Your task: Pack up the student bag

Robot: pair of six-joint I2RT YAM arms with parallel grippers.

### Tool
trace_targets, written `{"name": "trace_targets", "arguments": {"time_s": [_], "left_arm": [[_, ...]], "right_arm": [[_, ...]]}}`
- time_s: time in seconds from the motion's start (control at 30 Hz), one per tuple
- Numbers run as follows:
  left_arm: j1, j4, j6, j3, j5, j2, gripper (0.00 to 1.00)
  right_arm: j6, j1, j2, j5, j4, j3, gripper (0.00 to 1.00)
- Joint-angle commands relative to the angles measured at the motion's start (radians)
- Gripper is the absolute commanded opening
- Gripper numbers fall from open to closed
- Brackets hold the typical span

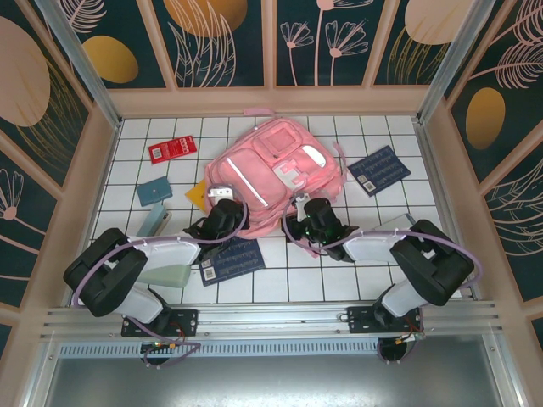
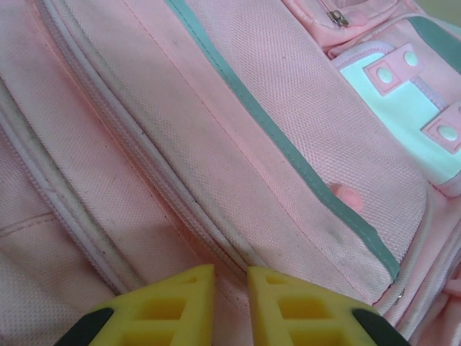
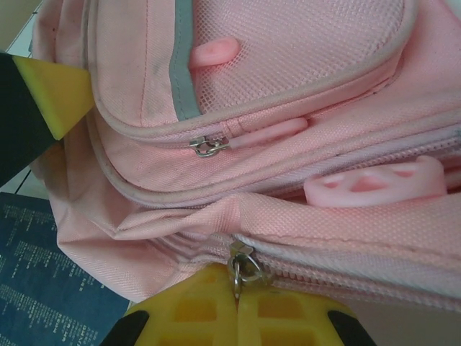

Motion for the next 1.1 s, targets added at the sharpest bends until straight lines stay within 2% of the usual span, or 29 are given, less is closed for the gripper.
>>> {"name": "trace_targets", "arguments": {"time_s": [0.0, 0.03, 0.07, 0.17, 0.23, 0.43, 0.57, 0.73, 0.87, 0.93, 1.07], "left_arm": [[-0.006, 0.012, -0.010, 0.031, 0.069, -0.014, 0.24], [-0.005, 0.003, 0.000, 0.031, 0.074, -0.028, 0.26], [-0.007, -0.009, 0.011, 0.033, 0.086, -0.041, 0.28], [-0.018, -0.052, 0.043, 0.051, 0.110, -0.069, 0.33], [-0.048, -0.088, 0.068, 0.070, 0.087, -0.079, 0.35], [-0.166, -0.189, 0.096, 0.144, -0.013, -0.059, 0.37], [-0.213, -0.189, 0.063, 0.156, -0.036, -0.046, 0.36], [-0.287, -0.210, 0.001, 0.216, -0.055, 0.008, 0.33], [-0.337, -0.249, -0.043, 0.290, -0.047, 0.101, 0.33], [-0.355, -0.302, -0.057, 0.345, -0.063, 0.161, 0.29], [-0.359, -0.381, -0.103, 0.430, -0.054, 0.279, 0.27]], "right_arm": [[0.006, 0.028, -0.008, -0.041, 0.033, 0.036, 0.13], [0.004, 0.027, -0.028, -0.029, 0.022, 0.033, 0.28], [0.003, 0.027, -0.047, -0.012, 0.008, 0.033, 0.38], [0.006, 0.006, -0.114, 0.022, -0.040, 0.017, 0.44], [0.016, -0.017, -0.168, 0.036, -0.059, -0.004, 0.47], [0.043, -0.134, -0.317, 0.044, -0.100, -0.063, 0.53], [0.053, -0.205, -0.349, 0.037, -0.116, -0.072, 0.54], [0.068, -0.248, -0.354, 0.051, -0.102, -0.080, 0.54], [0.074, -0.264, -0.353, 0.048, -0.074, -0.099, 0.53], [0.075, -0.270, -0.357, 0.041, -0.063, -0.110, 0.54], [0.077, -0.283, -0.382, 0.034, -0.058, -0.127, 0.54]]}}
